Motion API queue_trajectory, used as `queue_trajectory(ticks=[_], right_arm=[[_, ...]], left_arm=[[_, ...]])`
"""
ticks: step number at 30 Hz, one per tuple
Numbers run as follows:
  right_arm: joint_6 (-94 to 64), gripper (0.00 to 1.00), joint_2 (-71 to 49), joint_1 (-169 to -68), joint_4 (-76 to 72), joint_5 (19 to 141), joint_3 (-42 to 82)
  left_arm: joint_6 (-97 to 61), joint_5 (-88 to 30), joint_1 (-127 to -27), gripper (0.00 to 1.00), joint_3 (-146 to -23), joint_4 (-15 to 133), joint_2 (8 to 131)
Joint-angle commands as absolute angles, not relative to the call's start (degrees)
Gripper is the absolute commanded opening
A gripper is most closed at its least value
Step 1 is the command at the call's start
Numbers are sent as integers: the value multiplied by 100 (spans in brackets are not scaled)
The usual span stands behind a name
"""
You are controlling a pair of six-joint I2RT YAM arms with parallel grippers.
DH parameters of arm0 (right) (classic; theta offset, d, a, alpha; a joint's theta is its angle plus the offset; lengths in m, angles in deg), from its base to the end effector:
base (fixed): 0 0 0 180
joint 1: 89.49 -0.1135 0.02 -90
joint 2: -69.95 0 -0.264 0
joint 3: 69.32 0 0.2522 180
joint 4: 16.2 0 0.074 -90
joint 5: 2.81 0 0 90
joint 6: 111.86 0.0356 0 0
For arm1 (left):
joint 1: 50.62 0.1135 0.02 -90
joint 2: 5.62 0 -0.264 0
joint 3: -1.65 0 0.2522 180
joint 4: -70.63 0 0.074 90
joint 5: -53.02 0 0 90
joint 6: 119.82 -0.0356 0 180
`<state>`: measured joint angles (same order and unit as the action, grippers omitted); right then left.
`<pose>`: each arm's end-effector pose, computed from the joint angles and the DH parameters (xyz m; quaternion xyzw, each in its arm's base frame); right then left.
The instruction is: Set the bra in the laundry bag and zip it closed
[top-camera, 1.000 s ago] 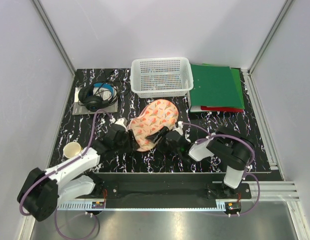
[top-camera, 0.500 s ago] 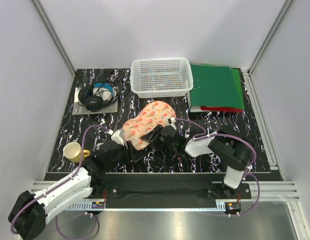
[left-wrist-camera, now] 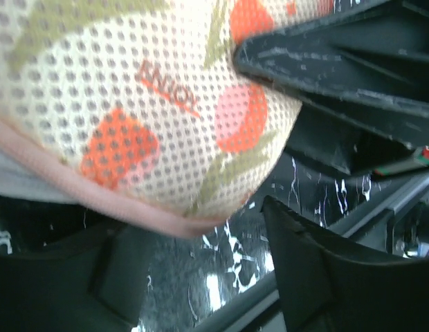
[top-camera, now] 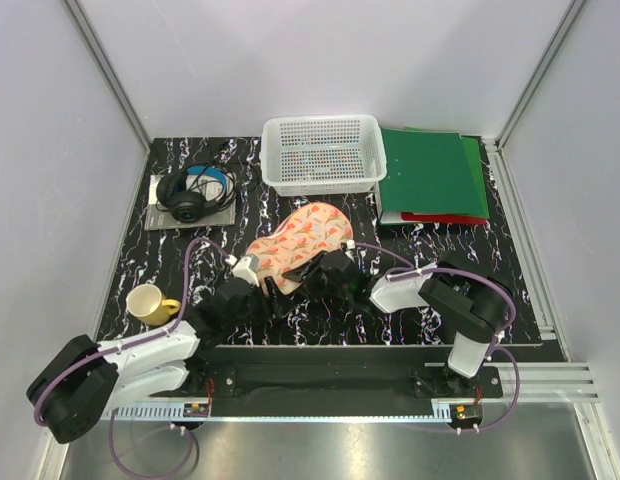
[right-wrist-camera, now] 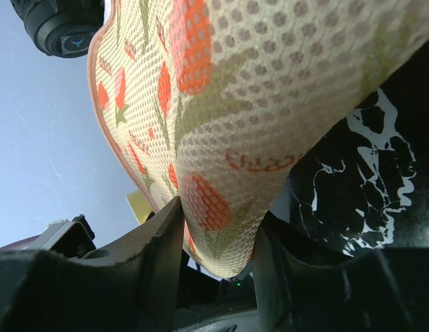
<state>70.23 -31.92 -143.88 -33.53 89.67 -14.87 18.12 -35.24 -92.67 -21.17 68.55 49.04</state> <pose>0.1991 0.2753 0.1312 0.2901 0.8163 0.4726 0.1619 0.1274 -0.1163 0.1347 -0.0382 0.8817 -0.3418 0.3229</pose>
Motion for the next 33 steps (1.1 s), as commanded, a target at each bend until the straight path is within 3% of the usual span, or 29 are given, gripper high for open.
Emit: queue_trajectory(ticks=[1, 8, 18, 31, 33], right_arm=[[7306, 48, -2919, -14443, -3373, 9132, -1275], [7359, 47, -2893, -14451, -3425, 9062, -1240], [7455, 46, -2840, -14451, -3583, 9018, -1380], [7534, 44, -2779, -14451, -3751, 9018, -1565], [7517, 44, -2761, -14460, -3759, 9035, -1591]], left_arm=[[1562, -3953, -9299, 69, -2327, 7672, 5160], [1334, -3927, -9308, 73, -2284, 8401, 5511], [1263, -3935, -9299, 66, -2169, 9325, 5661], [1307, -4076, -9307, 36, -2151, 9545, 5845], [1316, -4128, -9299, 24, -2195, 9326, 5854]])
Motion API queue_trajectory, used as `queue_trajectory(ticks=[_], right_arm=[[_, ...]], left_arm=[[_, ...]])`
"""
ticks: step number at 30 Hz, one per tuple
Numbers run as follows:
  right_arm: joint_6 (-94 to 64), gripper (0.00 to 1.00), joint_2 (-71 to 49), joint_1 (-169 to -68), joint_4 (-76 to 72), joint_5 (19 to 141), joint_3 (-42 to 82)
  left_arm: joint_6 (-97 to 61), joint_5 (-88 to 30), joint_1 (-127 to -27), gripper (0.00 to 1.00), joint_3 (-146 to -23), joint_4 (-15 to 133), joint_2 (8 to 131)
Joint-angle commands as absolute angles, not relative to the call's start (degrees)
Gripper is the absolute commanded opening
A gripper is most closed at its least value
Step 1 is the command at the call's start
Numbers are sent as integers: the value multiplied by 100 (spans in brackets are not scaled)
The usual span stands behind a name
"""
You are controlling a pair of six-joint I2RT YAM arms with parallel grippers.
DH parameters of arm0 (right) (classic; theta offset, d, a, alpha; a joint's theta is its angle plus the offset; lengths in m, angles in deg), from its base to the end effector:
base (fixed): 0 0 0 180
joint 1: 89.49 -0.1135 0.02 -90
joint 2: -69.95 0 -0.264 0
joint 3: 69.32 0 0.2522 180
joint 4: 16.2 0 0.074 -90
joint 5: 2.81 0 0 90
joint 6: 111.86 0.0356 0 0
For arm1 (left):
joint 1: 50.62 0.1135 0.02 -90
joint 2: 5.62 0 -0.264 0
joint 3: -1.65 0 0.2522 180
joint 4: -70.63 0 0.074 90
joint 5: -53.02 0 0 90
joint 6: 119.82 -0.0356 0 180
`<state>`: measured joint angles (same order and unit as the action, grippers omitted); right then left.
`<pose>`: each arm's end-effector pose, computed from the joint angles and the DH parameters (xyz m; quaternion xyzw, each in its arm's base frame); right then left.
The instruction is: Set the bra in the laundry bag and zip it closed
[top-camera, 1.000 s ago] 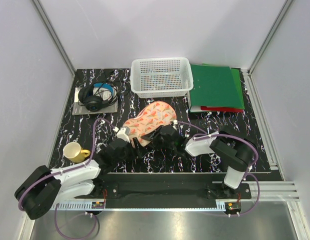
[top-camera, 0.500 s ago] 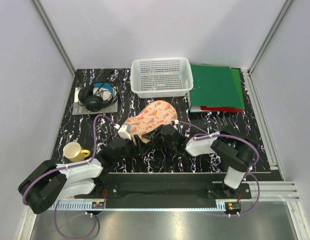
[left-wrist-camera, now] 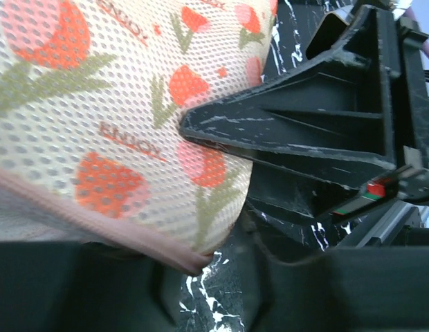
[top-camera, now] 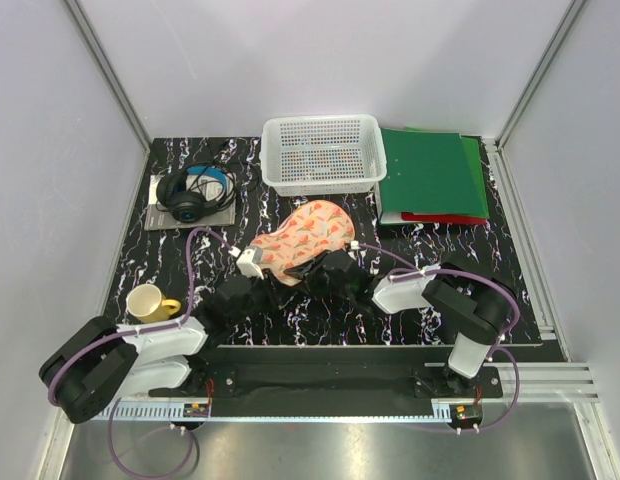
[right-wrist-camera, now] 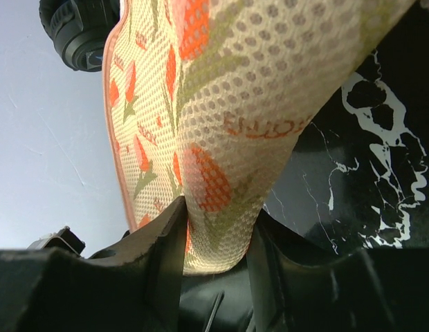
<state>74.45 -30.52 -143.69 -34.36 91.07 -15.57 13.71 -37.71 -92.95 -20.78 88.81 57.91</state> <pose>0.1991 0.2720 0.1371 0.3248 0.7956 0.4863 0.1581 0.1432 -0.1298 0.1414 -0.0122 0.8334 -0.3724 0.4082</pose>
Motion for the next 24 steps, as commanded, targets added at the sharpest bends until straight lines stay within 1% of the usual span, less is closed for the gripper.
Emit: queue_trajectory(ticks=[1, 3, 6, 9, 10, 12, 13, 14, 19, 24], right_arm=[[7517, 44, -2761, -14451, -3759, 9053, -1600], [7525, 44, -2735, -14451, -3751, 9088, -1644], [7534, 44, -2744, -14460, -3759, 9053, -1618], [7613, 44, -2691, -14460, -3707, 9070, -1548], [7657, 44, -2673, -14443, -3681, 9097, -1539], [7815, 44, -2664, -14451, -3628, 9123, -1469], [7876, 44, -2664, -14451, -3602, 9123, -1434], [7938, 44, -2673, -14443, -3549, 9123, -1364], [8316, 43, -2620, -14451, -3206, 9176, -1179], [8413, 44, -2568, -14460, -3021, 9238, -1082]], left_arm=[[1342, -4137, -9299, 21, -2213, 9221, 5846], [1369, -4059, -9299, 17, -2248, 8992, 5828], [1579, -4006, -9299, 14, -2082, 8903, 5749], [1922, -3840, -9299, 15, -1818, 8868, 5512], [1983, -3734, -9299, 21, -1783, 8859, 5433], [2212, -3347, -9299, 39, -1703, 8859, 5380], [2247, -3286, -9299, 44, -1599, 8868, 5310], [2317, -3276, -9307, 46, -1519, 9007, 5248], [2178, -3680, -9299, 45, -1272, 8956, 4538], [1773, -4321, -9299, 56, -1351, 8780, 4176]])
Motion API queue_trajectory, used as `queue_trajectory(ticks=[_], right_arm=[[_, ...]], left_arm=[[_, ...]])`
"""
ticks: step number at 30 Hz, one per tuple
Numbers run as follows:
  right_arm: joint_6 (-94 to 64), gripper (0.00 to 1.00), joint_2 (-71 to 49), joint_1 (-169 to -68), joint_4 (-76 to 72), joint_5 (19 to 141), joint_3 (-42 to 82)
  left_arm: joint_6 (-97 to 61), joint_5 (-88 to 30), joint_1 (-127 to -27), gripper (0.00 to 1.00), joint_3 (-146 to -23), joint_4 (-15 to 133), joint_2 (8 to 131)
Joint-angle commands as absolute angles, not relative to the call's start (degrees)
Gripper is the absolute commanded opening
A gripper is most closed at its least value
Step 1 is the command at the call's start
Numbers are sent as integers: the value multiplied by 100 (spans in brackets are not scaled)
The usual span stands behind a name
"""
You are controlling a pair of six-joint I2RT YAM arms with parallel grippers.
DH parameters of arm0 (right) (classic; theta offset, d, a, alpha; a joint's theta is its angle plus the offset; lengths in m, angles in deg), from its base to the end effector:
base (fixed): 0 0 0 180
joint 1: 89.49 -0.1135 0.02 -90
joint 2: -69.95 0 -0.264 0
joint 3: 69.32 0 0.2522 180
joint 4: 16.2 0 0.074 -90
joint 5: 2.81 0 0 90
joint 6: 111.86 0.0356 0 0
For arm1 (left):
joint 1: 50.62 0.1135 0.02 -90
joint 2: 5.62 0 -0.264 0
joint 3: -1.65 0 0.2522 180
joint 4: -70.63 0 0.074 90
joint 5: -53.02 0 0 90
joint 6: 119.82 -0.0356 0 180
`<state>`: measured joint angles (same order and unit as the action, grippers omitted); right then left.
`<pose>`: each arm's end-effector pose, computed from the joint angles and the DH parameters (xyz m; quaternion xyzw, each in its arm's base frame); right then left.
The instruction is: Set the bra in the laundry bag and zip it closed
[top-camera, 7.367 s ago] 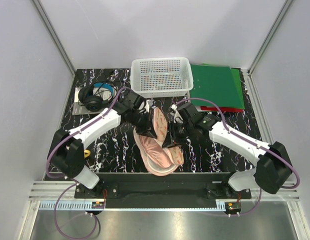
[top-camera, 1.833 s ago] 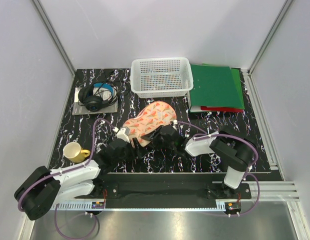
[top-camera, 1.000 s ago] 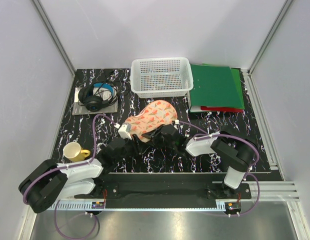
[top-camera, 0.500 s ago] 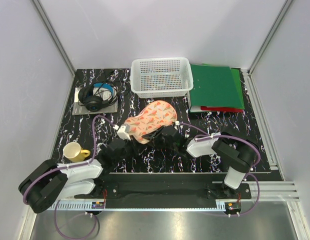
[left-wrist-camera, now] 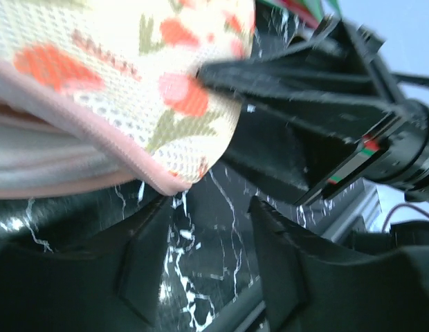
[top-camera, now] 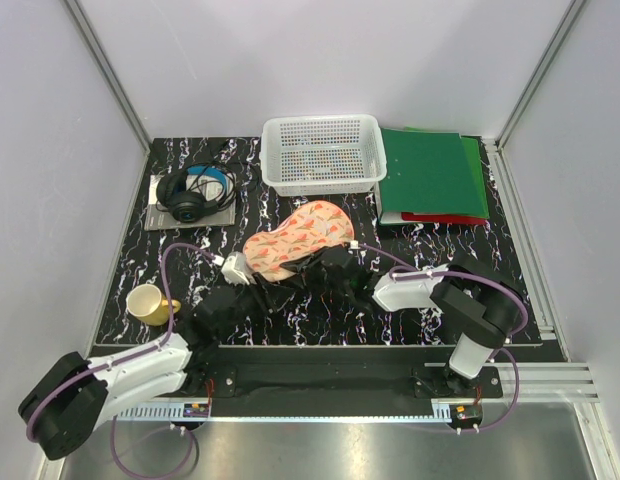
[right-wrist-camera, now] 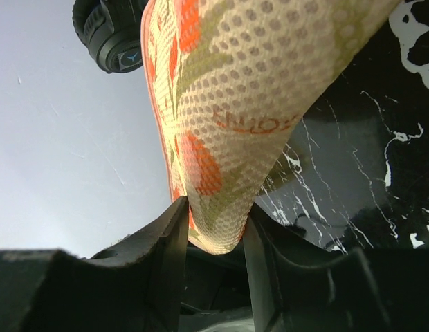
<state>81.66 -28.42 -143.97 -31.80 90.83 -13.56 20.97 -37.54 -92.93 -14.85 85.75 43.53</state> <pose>0.2003 0.2767 0.1542 0.3688 0.7685 0.5074 0.1262 0.1216 -0.1103 0.1441 -0.0625 0.8042 -0.4264 0.4094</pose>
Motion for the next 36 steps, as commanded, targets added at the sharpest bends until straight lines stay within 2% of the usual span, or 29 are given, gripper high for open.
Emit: queue_trajectory(ticks=[1, 8, 13, 16, 17, 19, 26, 32, 36], right_arm=[[8439, 43, -2568, -14460, -3021, 9246, -1056], [8475, 43, -2576, -14460, -2942, 9299, -1012], [8475, 43, -2594, -14451, -2968, 9290, -1029], [8457, 43, -2559, -14451, -2969, 9308, -1038], [8448, 43, -2542, -14451, -2968, 9299, -1029], [8422, 43, -2524, -14460, -2907, 9317, -1020], [8387, 42, -2506, -14460, -2889, 9308, -1055], [8369, 42, -2515, -14451, -2916, 9290, -1047], [8360, 42, -2506, -14451, -2916, 9317, -1090]], left_arm=[[1721, -4470, -9299, 56, -1395, 8806, 4193], [1843, -4691, -9290, 55, -1492, 8912, 4518], [1730, -4744, -9290, 55, -1456, 9526, 4781], [1580, -4648, -9281, 59, -1606, 9728, 4984], [1545, -4621, -9281, 65, -1633, 9790, 5028], [1510, -4507, -9273, 68, -1720, 9913, 5177], [1580, -4349, -9158, 70, -1765, 10177, 5362], [1597, -4103, -8956, 71, -1730, 10283, 5204], [1808, -3733, -8763, 68, -1764, 10258, 5072]])
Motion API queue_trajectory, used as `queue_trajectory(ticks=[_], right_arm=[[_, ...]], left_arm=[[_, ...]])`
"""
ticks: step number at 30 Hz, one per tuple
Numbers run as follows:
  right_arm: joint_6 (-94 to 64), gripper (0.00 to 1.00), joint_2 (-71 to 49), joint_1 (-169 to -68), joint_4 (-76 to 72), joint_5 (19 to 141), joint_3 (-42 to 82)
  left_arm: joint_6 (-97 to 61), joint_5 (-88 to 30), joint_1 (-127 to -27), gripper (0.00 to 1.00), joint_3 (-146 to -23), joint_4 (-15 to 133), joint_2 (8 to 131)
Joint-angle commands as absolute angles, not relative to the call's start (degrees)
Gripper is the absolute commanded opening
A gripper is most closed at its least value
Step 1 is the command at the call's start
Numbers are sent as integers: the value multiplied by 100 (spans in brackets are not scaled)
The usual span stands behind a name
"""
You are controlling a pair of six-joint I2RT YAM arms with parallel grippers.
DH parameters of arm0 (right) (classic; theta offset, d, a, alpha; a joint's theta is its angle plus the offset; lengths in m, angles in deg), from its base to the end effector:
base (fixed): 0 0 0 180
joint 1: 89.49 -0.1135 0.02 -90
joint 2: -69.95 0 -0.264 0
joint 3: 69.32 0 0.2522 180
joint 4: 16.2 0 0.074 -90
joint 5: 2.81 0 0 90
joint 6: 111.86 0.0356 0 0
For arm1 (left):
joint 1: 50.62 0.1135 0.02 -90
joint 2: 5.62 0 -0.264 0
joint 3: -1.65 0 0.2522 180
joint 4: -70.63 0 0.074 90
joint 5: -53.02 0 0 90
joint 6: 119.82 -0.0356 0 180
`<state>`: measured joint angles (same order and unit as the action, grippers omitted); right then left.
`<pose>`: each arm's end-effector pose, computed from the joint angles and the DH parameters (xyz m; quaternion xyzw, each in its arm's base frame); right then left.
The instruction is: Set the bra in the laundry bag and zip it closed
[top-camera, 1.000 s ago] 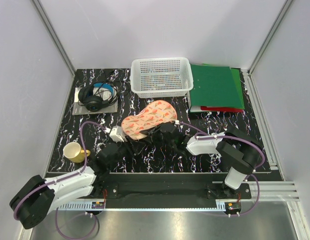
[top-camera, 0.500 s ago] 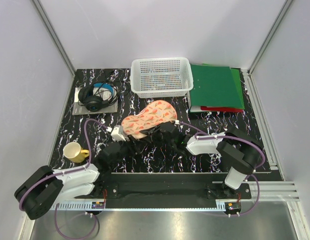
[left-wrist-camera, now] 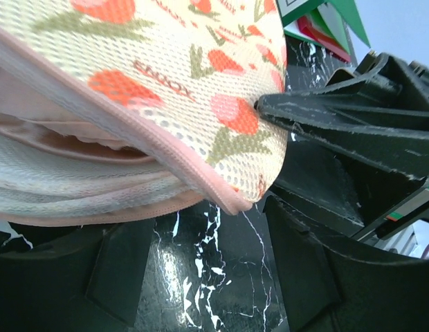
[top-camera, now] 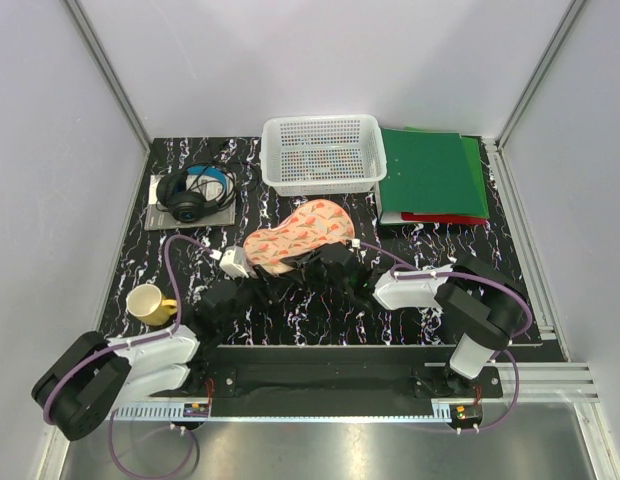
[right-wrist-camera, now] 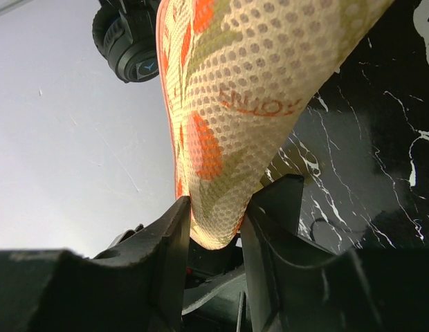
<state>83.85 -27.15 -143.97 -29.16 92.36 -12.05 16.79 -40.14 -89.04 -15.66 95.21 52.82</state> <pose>0.2024 0.2781 0.1645 0.3893 0.7573 0.5085 0.1278 0.1397 -0.1083 0.1414 -0.0737 0.7980 -0.3877 0.4555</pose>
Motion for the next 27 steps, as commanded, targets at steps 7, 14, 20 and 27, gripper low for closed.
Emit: queue_trajectory(ticks=[7, 14, 20, 27], right_arm=[[8448, 42, -2576, -14451, -3118, 9308, -1222], [8439, 42, -2568, -14451, -3188, 9290, -1319], [8448, 42, -2559, -14451, -3267, 9308, -1346], [8370, 42, -2532, -14451, -3153, 9326, -1275]], left_arm=[[2037, -3294, -8727, 64, -1615, 10494, 4923], [2107, -3302, -8692, 61, -1685, 9889, 4186], [2133, -3680, -8666, 68, -1721, 9132, 3947], [2484, -3286, -8666, 61, -1616, 8877, 3991]])
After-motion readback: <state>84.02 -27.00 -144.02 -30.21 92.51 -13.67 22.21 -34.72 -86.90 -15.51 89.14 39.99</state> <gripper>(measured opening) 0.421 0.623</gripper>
